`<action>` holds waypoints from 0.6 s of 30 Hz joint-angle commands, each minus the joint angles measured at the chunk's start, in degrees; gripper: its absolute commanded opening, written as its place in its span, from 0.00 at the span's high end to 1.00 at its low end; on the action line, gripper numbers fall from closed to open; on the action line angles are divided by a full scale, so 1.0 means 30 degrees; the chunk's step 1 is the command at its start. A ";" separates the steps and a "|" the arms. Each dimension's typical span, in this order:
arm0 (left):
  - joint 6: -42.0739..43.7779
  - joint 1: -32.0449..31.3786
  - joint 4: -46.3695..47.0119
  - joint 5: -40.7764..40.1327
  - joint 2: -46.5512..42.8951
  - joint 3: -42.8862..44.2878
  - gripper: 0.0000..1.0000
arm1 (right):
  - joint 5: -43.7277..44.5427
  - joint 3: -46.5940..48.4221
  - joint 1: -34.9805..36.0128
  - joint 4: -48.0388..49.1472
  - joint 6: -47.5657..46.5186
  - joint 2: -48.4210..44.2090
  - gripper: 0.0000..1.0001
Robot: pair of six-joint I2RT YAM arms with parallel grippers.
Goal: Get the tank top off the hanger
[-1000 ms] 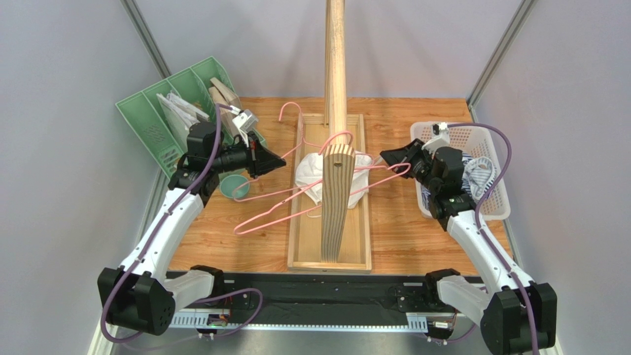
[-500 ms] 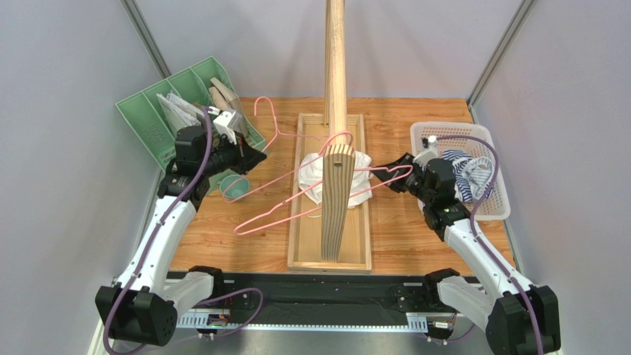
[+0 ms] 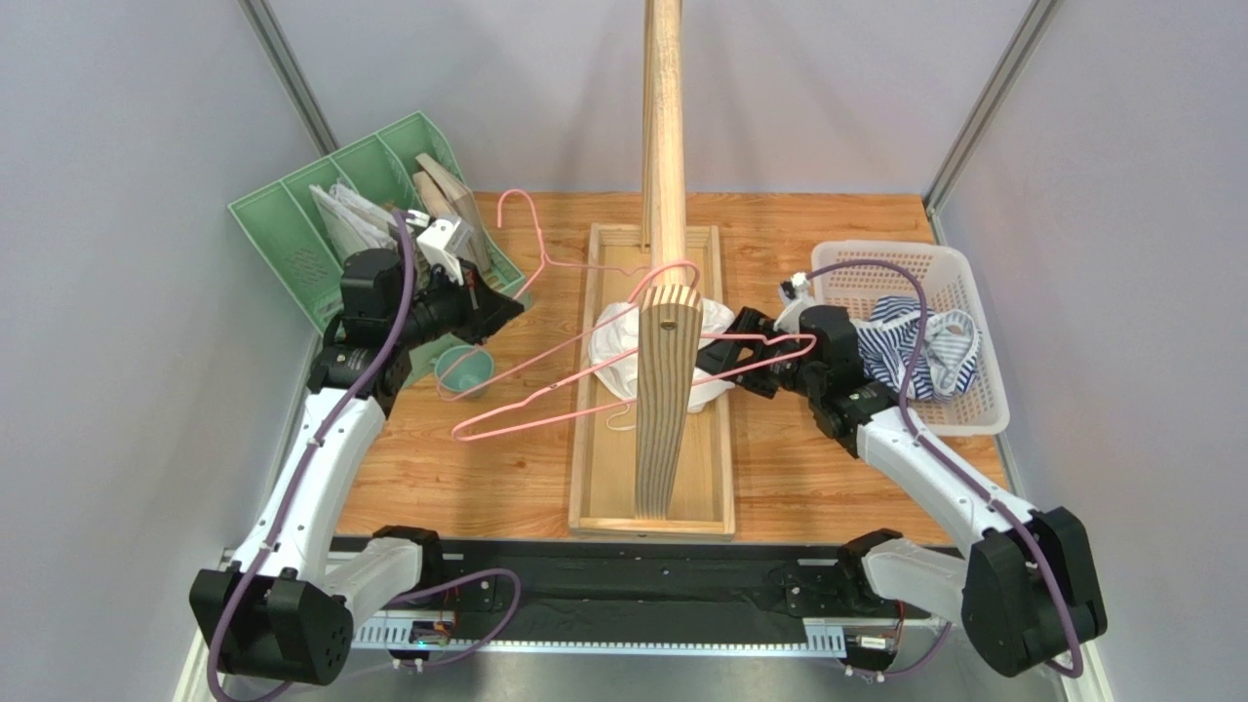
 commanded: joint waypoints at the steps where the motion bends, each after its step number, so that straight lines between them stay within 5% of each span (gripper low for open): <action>1: -0.0097 0.0059 0.1255 0.2043 0.0385 0.0861 1.00 | 0.2821 0.1606 -0.1011 -0.3877 -0.1466 -0.1820 0.18; 6: 0.0397 -0.0905 0.0526 0.3889 0.1937 0.3606 1.00 | 0.5902 0.2193 -0.1919 -0.6728 -0.1494 -0.3753 0.16; 10: 0.4493 -0.1640 -0.4530 0.5299 0.4073 0.8267 1.00 | 0.5700 0.2222 -0.2330 -0.7284 -0.2168 -0.4750 0.16; 18: 0.7693 -0.1640 -1.0897 0.7463 1.0225 1.8162 1.00 | 0.5494 0.2193 -0.2624 -0.8573 -0.3046 -0.6508 0.16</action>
